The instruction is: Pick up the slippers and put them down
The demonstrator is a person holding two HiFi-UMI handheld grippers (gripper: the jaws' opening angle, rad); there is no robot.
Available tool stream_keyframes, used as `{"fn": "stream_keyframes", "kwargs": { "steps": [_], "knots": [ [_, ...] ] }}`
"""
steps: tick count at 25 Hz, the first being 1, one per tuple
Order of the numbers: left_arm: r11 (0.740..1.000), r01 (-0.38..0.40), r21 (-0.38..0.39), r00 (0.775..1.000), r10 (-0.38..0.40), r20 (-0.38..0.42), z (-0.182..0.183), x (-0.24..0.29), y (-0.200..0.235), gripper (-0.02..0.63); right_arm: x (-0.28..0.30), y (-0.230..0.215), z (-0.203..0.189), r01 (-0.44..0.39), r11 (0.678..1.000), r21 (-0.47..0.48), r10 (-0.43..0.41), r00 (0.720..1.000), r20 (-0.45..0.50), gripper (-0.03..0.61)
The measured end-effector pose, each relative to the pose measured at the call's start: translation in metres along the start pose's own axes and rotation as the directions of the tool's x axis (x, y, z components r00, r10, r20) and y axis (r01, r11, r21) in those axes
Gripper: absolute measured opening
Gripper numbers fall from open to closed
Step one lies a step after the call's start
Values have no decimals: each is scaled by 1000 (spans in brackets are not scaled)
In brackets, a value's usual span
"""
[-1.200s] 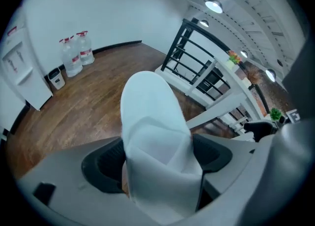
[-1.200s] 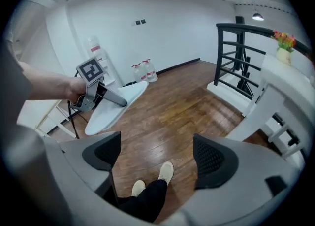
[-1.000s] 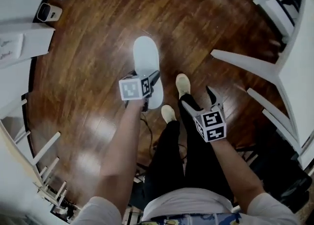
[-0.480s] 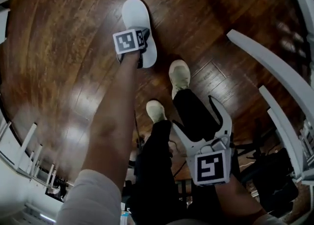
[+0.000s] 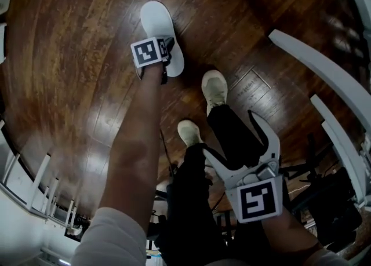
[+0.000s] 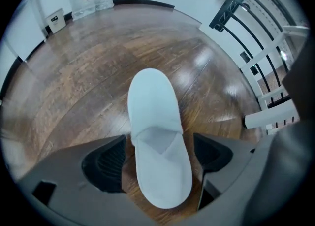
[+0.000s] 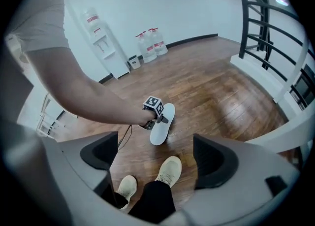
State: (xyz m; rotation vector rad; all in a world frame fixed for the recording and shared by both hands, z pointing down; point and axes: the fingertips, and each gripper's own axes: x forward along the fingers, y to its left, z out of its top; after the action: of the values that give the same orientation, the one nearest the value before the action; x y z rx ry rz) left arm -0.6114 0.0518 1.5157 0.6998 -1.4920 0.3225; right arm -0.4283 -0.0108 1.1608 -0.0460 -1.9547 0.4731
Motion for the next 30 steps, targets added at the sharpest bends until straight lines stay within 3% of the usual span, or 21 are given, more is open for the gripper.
{"fn": "stream_keyframes", "kwargs": {
  "steps": [5,9,13,16,19,22,24,30],
  "knots": [
    [999,18,41,999,-19,32,4,-94,-23,428,-7,22,-16,25,998,-60,-25,1000,4,495],
    [993,36,115,998,-42,53,2,-202,-52,428,-39,46,-13,73,986,-147,-66,997,49,495],
    [975,59,214,991,-83,103,-1,-346,-86,427,-126,75,11,88,971,-222,-71,994,84,491],
    [956,45,291,992,-77,101,-33,-462,-108,426,-231,89,18,134,966,-220,-118,990,82,491],
    [931,47,363,990,-91,104,-72,-571,-137,425,-343,106,-3,201,974,-100,-196,978,66,493],
    [896,83,435,983,-145,111,-105,-667,-180,425,-448,122,-15,259,962,91,-269,954,134,494],
    [861,122,493,975,-198,105,-123,-721,-217,425,-510,120,-20,302,938,169,-332,922,200,499],
    [739,188,647,932,-343,121,-172,-851,-322,425,-662,134,-88,303,895,326,-399,870,288,499]
  ]
}}
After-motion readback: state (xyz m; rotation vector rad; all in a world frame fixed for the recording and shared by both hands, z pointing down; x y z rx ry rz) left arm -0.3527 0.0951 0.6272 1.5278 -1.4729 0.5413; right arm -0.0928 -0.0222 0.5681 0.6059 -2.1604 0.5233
